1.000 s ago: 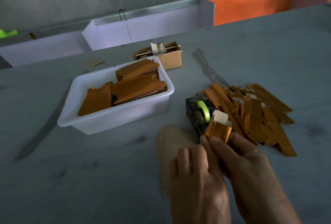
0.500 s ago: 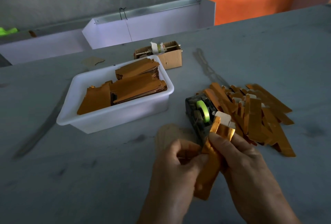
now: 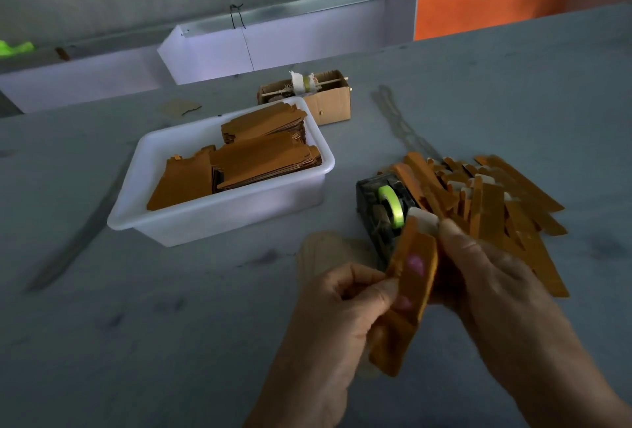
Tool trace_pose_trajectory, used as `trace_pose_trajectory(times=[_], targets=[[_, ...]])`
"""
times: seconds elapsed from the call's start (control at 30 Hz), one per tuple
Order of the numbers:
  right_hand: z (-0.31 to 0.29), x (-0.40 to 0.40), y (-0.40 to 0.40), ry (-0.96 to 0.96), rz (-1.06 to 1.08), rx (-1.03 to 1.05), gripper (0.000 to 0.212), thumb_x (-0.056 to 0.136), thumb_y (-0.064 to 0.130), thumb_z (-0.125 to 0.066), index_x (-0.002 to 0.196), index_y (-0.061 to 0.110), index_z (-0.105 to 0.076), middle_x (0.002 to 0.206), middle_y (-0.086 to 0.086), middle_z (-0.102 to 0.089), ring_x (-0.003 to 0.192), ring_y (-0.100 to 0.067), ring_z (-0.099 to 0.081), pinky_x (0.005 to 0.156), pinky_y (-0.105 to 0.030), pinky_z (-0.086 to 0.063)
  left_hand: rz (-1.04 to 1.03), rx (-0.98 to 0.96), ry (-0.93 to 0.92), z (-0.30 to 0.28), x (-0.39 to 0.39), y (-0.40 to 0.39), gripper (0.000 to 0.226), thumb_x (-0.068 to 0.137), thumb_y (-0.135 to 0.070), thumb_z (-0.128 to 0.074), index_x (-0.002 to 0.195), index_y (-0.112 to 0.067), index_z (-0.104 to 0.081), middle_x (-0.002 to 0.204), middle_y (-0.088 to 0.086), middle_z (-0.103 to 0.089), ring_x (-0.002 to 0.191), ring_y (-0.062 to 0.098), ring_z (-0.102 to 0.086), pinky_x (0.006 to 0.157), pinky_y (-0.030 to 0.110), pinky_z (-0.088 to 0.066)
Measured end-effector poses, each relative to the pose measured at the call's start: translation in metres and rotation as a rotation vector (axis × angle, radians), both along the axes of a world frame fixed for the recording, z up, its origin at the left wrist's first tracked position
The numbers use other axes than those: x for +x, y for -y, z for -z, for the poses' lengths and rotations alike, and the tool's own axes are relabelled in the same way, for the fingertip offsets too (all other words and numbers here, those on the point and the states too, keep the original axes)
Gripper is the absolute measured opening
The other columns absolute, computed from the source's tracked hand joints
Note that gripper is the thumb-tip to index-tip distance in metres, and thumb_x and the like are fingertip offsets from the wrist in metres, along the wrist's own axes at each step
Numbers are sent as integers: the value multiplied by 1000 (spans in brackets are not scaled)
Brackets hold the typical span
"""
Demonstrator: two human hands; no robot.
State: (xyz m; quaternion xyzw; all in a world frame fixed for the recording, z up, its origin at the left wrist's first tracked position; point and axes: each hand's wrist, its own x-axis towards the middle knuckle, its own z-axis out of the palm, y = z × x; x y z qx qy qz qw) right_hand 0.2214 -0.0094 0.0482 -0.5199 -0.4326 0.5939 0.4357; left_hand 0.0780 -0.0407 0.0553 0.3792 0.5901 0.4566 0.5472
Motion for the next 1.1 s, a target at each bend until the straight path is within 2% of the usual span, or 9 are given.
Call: trace_pose_trajectory(times=[0.07, 0.17, 0.3, 0.43, 0.57, 0.63, 0.73, 0.9, 1.1], targets=[[0, 13, -6, 99, 132, 127, 32, 84, 44, -50, 78, 22, -72, 76, -3, -69, 74, -17, -66, 63, -25, -51, -103, -3, 4, 6, -2, -1, 16, 82, -10, -69, 66, -13, -67, 54, 2, -57, 44, 8, -48, 43, 17, -37], [5, 32, -14, 194, 265, 155, 20, 86, 25, -57, 71, 23, -71, 77, -2, -68, 81, -22, -63, 75, -35, -51, -193, -17, 75, 9, -1, -2, 10, 84, -15, -67, 75, -10, -69, 73, 21, -62, 63, 34, -57, 57, 32, -41], [15, 38, -17, 335, 197, 155, 13, 86, 21, -61, 77, 25, -69, 77, 3, -66, 75, -13, -59, 65, -26, -42, -333, -4, 257, 14, 5, -6, 8, 87, -9, -62, 80, -7, -66, 79, 17, -59, 73, 26, -52, 68, 36, -42], [16, 32, -23, 495, 63, 195, 13, 86, 24, -61, 77, 28, -68, 68, 10, -64, 63, -3, -58, 57, -21, -36, -349, 31, 280, 17, 13, -5, 10, 90, -10, -59, 89, -3, -66, 88, 31, -62, 80, 28, -53, 70, 40, -39], [13, 26, -28, 699, 38, 330, 12, 84, 30, -61, 87, 23, -70, 95, 7, -64, 81, -6, -59, 66, -21, -43, -298, 48, 203, 20, 25, -4, 23, 90, -12, -61, 68, -17, -67, 59, -2, -61, 54, 8, -53, 49, 22, -40], [13, 23, -30, 761, -13, 331, 20, 83, 35, -59, 90, 20, -71, 101, 7, -62, 84, -7, -58, 67, -23, -45, -270, 25, 171, 21, 29, -3, 23, 90, -17, -62, 68, -19, -67, 58, -5, -61, 51, 4, -54, 48, 20, -41], [15, 19, -33, 814, -84, 264, 23, 84, 41, -59, 93, 23, -70, 105, 10, -60, 86, -7, -57, 71, -26, -49, -259, -9, 168, 21, 35, -3, 16, 92, -22, -61, 78, -18, -66, 61, -5, -63, 56, 6, -57, 50, 21, -44], [15, 14, -34, 837, -98, 175, 20, 83, 42, -62, 93, 27, -70, 116, 6, -56, 110, -23, -51, 91, -46, -48, -252, -33, 211, 21, 40, -3, 16, 93, -24, -58, 82, -14, -65, 59, -2, -57, 54, 9, -50, 48, 22, -38], [14, 8, -36, 712, -47, 155, 8, 81, 33, -66, 73, 33, -63, 115, 4, -58, 110, -28, -51, 92, -50, -46, -247, -67, 266, 24, 41, -5, 17, 93, -23, -57, 87, -10, -66, 64, 4, -60, 54, 10, -52, 47, 23, -39]])
